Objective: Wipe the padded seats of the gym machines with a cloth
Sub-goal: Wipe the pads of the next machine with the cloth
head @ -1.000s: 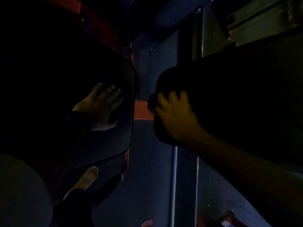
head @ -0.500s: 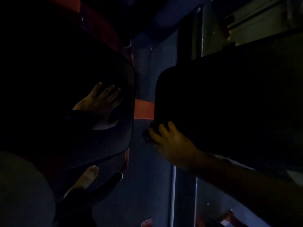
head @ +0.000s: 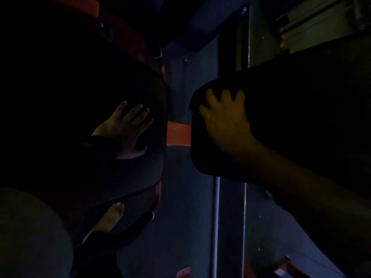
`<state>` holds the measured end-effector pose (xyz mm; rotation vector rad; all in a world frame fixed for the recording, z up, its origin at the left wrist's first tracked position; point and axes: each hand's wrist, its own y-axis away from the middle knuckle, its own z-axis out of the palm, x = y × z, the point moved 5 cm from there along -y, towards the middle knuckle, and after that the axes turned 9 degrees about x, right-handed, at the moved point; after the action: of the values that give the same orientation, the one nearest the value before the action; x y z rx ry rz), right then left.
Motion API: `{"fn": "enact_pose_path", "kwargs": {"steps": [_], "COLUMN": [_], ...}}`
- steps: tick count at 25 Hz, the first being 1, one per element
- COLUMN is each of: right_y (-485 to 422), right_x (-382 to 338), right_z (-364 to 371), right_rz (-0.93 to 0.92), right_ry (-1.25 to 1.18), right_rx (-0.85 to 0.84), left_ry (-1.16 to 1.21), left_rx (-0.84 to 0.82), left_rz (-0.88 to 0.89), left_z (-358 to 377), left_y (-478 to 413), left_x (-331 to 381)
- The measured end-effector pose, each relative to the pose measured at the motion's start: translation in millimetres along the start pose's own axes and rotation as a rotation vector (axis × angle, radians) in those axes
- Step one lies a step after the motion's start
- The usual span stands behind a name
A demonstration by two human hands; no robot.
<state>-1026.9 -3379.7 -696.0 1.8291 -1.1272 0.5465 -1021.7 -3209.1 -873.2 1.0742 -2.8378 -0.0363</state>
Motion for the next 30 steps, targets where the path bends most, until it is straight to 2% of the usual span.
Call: {"fn": "enact_pose_path", "kwargs": {"steps": [1, 3, 4, 6, 7, 9, 10, 11, 13, 14, 15, 16, 17, 18, 21, 22, 24, 25, 28, 29, 30], "right_y": [12, 26, 17, -16, -21, -7, -5, -12, -35, -40, -36, -26, -15, -15, -39, -39, -25, -22, -44, -45, -39], "right_x": [-19, -37, -23, 11, 12, -17, -18, -8, 29, 30, 16, -3, -13, -6, 47, 39, 6, 4, 36, 25, 0], "right_z": [6, 13, 16, 2, 4, 12, 13, 17, 4, 2, 4, 6, 8, 9, -1, -2, 3, 5, 7, 4, 5], "right_rz": [-0.096, -0.260, -0.241, 0.005, 0.042, -0.099, -0.160, -0.141, 0.120, 0.187, 0.146, 0.032, -0.057, -0.067, 0.296, 0.305, 0.170, 0.152, 0.366, 0.334, 0.220], "right_ry": [0.070, 0.057, 0.049, -0.073, -0.054, 0.088, 0.078, 0.009, -0.096, -0.071, 0.015, 0.114, 0.127, 0.057, -0.033, 0.013, 0.119, 0.050, -0.093, -0.052, 0.024], "right_rx": [0.001, -0.023, -0.002, 0.060, 0.031, -0.002, -0.004, -0.007, 0.009, 0.001, -0.021, -0.063, -0.069, -0.053, -0.021, -0.033, -0.111, -0.104, -0.104, -0.072, -0.084], "left_ry": [0.007, 0.000, -0.006, 0.007, 0.023, 0.028, 0.014, 0.001, 0.013, 0.023, 0.026, 0.031, 0.036, 0.038, 0.045, 0.047, 0.039, 0.042, 0.050, 0.046, 0.038], "left_rx": [0.008, 0.009, 0.001, -0.005, -0.003, -0.006, -0.008, -0.010, -0.010, -0.006, -0.004, -0.007, -0.013, -0.016, 0.005, 0.013, 0.005, 0.005, 0.032, 0.018, 0.008], "left_rz": [-0.001, 0.008, 0.010, 0.011, 0.010, 0.005, 0.007, 0.008, 0.009, 0.007, 0.002, -0.002, -0.002, -0.005, -0.002, -0.005, -0.001, 0.001, 0.002, 0.006, 0.005], "left_z": [-2, -3, -1, 1, 1, 0, 0, 1, 1, 1, 0, -1, -1, 1, 1, -1, -2, -2, -2, 0, -1], "left_y": [0, 0, 0, 0, -1, -2, -1, 0, 1, 1, 0, -1, -2, -2, 0, 0, -1, 0, 1, 1, 0], "left_x": [0, 0, 0, 0, 0, -1, -1, -1, 0, 0, 0, -1, -1, -1, -1, -1, -1, -1, -1, 0, 0]}}
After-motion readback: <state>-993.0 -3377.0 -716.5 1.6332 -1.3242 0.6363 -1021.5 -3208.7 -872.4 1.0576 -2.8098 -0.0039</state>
